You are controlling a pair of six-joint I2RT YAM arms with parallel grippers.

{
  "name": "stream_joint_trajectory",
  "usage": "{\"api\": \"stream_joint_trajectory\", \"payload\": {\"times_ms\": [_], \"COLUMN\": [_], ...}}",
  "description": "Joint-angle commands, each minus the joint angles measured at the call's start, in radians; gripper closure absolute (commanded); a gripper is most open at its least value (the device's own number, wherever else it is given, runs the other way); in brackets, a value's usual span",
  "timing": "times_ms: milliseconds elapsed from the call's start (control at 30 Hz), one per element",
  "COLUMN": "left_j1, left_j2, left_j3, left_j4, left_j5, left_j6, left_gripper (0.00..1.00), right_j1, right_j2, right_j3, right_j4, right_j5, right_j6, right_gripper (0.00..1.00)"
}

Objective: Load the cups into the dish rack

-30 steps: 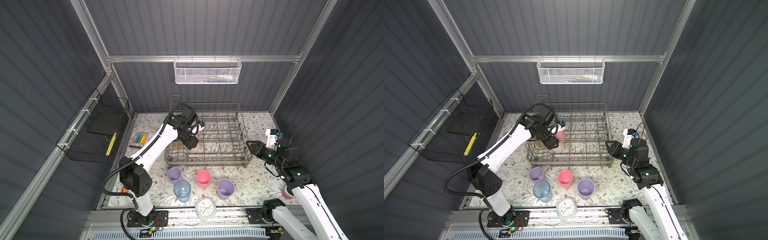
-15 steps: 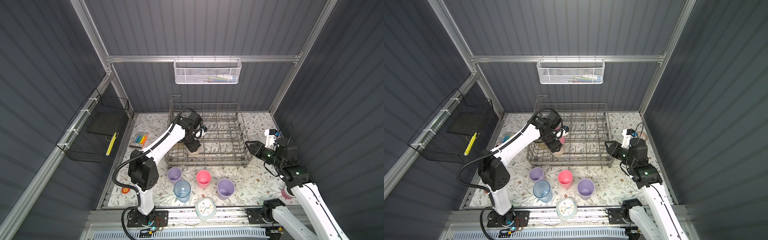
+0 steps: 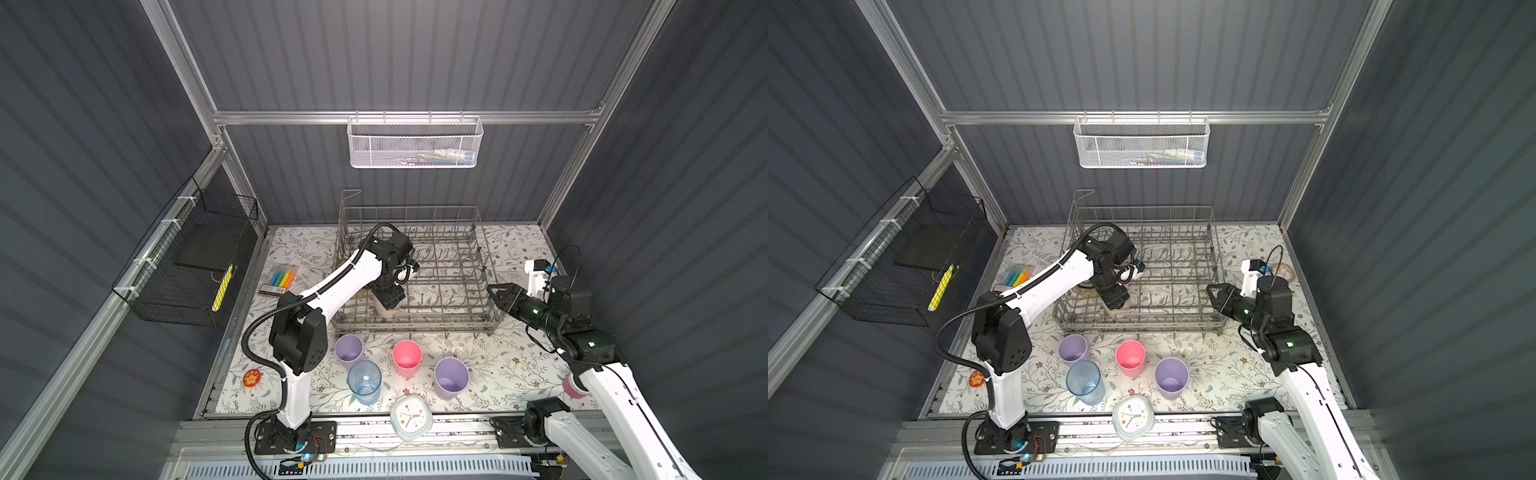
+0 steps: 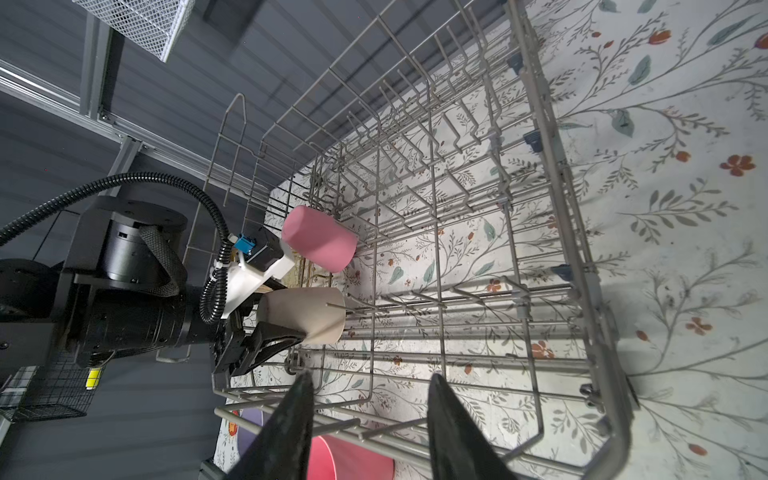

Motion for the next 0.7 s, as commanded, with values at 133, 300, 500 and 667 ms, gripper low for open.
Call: {"api": "stream_joint_trajectory", "payload": {"times_ms": [133, 300, 500, 667], "left_j1": [-0.013, -0.017, -0.019, -0.021], "left_j2": [0.024, 0.028, 0.022, -0.007], "left_j3": [0.018, 0.019, 0.026, 0.032], "left_j4": [-0.068, -0.077, -0.083, -0.08], "left_j5": [-0.013, 0.002, 0.009, 0.02], "left_j6": [0.01, 0.012, 0.01, 0.012], "left_gripper": [0.33, 0.28, 0.23, 0.19], "right_j1": [-0.003, -0.004, -0.003, -0.004], "right_j2": [-0.003, -0.005, -0.005, -0.008], "right_j3": [-0.011, -0.015, -0.016, -0.015], "right_j4": [0.017, 0.018, 0.018, 0.017], "right_j5": [-0.014, -0.025, -0.029, -0.035], "right_j6": [0.002, 0.0, 0.0, 0.001], "right_gripper": [0.54, 0.53, 0.53, 0.53]}}
